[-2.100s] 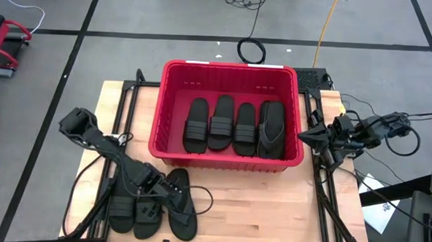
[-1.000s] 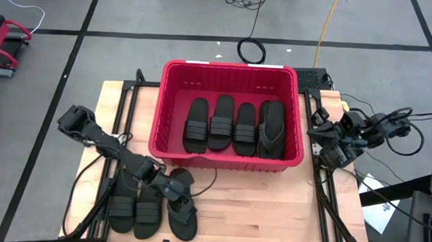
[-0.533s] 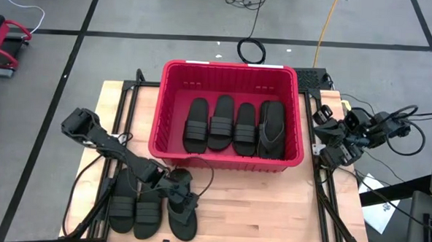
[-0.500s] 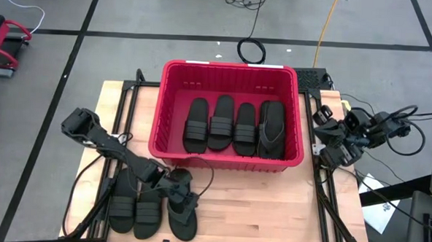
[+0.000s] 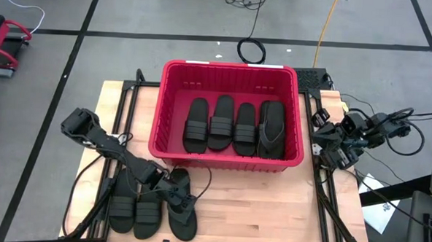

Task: Pick and place slides into bin
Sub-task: Put the right slipper into the bin

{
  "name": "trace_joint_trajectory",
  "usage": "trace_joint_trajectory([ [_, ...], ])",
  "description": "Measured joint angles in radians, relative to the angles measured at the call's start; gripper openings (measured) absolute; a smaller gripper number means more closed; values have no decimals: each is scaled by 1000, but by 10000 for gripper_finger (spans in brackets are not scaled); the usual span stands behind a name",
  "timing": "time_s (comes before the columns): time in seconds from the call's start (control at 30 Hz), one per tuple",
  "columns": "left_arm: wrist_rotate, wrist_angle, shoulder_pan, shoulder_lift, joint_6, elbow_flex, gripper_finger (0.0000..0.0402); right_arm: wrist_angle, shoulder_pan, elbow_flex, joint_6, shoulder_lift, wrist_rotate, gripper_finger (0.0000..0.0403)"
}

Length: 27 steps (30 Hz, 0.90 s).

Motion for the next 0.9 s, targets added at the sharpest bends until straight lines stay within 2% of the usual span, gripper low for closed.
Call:
trace_joint_trajectory([
  [0.1, -43, -19, -1, 6, 17, 0, 307, 0, 0, 0, 0, 0, 0, 0],
  [0.2, -44, -8, 3, 36, 19, -1, 307, 0, 0, 0, 0, 0, 1, 0],
  [0.4, -49, 81, 2, 113, 59, -2, 306, 1, 0, 0, 0, 0, 2, 0],
  [0.47, -54, 103, 2, 125, 81, -1, 293, 0, 0, 0, 0, 0, 2, 0],
  [0.53, -52, 106, 2, 128, 95, -1, 264, 2, 0, 0, 0, 0, 2, 0],
  [0.6, -47, 111, 2, 132, 116, 0, 218, 3, 0, 0, 0, 0, 3, 0],
  [0.67, -33, 114, 2, 132, 149, -1, 158, 8, 0, 0, 0, 0, 3, 0],
  [0.77, -10, 125, -1, 118, 208, -1, 47, 10, 0, 0, 0, 0, 3, 0],
  [0.8, -5, 144, -4, 111, 225, -1, 24, 11, 0, 0, 0, 0, 3, 0],
  [0.9, 0, 208, -20, 79, 256, -1, 15, 20, 0, 0, 0, 0, 3, 0],
])
